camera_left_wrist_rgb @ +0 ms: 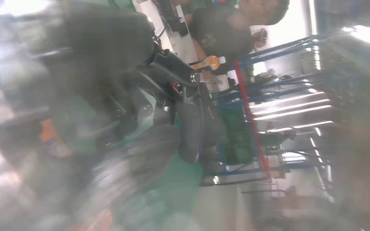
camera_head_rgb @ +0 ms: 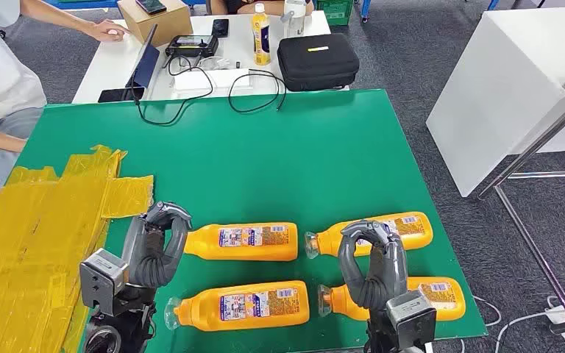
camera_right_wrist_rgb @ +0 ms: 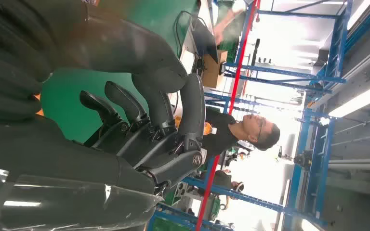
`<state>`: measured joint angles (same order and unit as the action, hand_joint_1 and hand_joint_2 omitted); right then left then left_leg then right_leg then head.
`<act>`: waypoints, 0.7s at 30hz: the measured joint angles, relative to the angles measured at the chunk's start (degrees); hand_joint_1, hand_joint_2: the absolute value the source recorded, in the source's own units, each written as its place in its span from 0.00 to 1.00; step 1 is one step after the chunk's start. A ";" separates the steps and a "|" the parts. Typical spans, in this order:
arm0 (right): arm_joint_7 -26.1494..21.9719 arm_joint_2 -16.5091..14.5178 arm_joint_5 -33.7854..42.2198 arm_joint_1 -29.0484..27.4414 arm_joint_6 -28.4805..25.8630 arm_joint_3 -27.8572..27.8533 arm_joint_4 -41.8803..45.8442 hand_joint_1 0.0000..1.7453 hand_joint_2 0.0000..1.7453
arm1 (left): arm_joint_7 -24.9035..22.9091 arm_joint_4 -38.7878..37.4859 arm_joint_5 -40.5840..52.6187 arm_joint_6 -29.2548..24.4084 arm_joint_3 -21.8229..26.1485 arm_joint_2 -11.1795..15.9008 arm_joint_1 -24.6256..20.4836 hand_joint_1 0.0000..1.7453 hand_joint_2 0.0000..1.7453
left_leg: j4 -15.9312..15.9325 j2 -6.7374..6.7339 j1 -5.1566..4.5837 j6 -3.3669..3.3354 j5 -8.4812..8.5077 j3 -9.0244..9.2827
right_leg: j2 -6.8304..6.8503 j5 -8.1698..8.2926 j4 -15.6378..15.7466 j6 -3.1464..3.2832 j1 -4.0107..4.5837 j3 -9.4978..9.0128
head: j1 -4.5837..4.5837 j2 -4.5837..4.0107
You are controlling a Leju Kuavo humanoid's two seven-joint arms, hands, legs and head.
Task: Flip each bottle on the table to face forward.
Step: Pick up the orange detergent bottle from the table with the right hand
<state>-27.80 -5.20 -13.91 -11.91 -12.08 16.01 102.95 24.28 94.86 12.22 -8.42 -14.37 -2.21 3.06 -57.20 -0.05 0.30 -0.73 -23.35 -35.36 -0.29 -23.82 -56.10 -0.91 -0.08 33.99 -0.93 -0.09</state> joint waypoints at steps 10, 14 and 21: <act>0.02 0.00 0.03 0.29 -0.04 0.65 0.00 0.12 1.00 | -0.01 0.00 0.00 -0.07 -0.06 0.00 -0.33 0.18 1.00 | 0.00 0.00 0.00 0.00 0.00 0.00 | 0.00 0.00 0.00 0.00 0.00 0.00 | 0.01 0.00; 0.57 0.00 -0.69 0.58 -0.57 0.68 -0.15 0.00 1.00 | -0.55 -0.01 0.07 -0.13 -0.10 0.00 -0.51 0.00 1.00 | 0.00 0.00 0.01 0.00 0.00 0.00 | 0.00 0.00 0.00 0.00 0.00 0.00 | 0.00 -0.01; 9.11 0.85 -15.46 2.82 -5.16 1.09 -2.29 0.00 1.00 | -2.33 -0.03 0.17 -0.05 -0.14 0.00 -1.03 0.00 1.00 | 0.00 0.00 0.00 0.00 0.01 0.00 | 0.00 0.01 0.00 0.00 0.00 -0.01 | 0.00 0.00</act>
<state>-18.69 -4.35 -29.37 -9.09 -17.24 17.10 100.66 21.95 94.83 12.39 -8.47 -14.51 -2.21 2.03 -57.20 -0.05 0.30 -0.73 -23.34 -35.36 -0.29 -23.82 -56.10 -0.91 -0.08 33.99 -0.93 -0.09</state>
